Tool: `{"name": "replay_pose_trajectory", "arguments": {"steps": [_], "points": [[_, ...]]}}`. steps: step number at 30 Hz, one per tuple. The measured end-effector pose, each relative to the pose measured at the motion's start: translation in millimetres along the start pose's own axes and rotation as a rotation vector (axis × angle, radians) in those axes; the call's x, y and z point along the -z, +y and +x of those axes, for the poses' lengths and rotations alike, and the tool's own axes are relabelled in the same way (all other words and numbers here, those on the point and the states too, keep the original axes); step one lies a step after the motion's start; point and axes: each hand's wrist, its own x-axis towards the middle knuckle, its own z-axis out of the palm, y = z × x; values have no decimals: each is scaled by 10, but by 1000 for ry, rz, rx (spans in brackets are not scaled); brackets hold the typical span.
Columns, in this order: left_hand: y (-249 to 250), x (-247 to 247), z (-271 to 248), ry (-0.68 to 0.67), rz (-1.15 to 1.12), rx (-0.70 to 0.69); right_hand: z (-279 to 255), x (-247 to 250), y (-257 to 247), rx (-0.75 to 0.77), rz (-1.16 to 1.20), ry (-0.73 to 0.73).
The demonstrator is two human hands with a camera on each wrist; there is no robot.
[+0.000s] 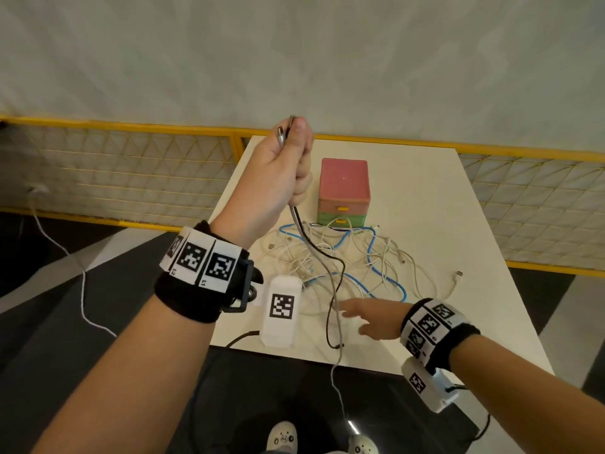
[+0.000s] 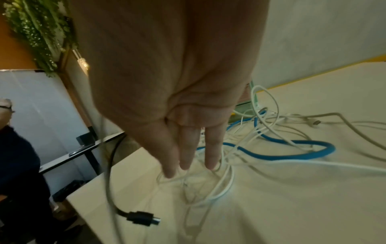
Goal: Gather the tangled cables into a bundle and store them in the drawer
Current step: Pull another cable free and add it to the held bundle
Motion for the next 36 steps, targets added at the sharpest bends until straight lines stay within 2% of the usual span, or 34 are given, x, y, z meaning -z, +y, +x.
{"name": "replay_pose_trajectory", "arguments": {"steps": [1,6,8,9,10,13,15,18,23,28,36], "points": [[-23,12,-16,-12,22,35,11,59,17,-10,31,64],[-220,-9,-112,-98,104,192,230,299,87,-97,270,741],[-287,-24,-129,-141,130,246,388,314,171,-179,308,900],[-312,-26,-129,-155,146,267,473,311,225,-232,317,918],[-333,-22,-125,-161,161,284,552,301,273,-290,310,882],[-381,-6,-110,-151,182,307,727,242,348,-459,136,446],[-402,13,-112,-147,192,309,769,231,318,-475,48,313],[-441,47,-118,-151,197,304,773,284,258,-487,68,277],[-485,70,-113,-146,204,301,739,297,234,-511,323,290],[-505,56,-81,-143,196,298,713,338,242,-556,479,290],[-522,30,-29,-126,184,284,740,393,229,-558,463,364]]}}
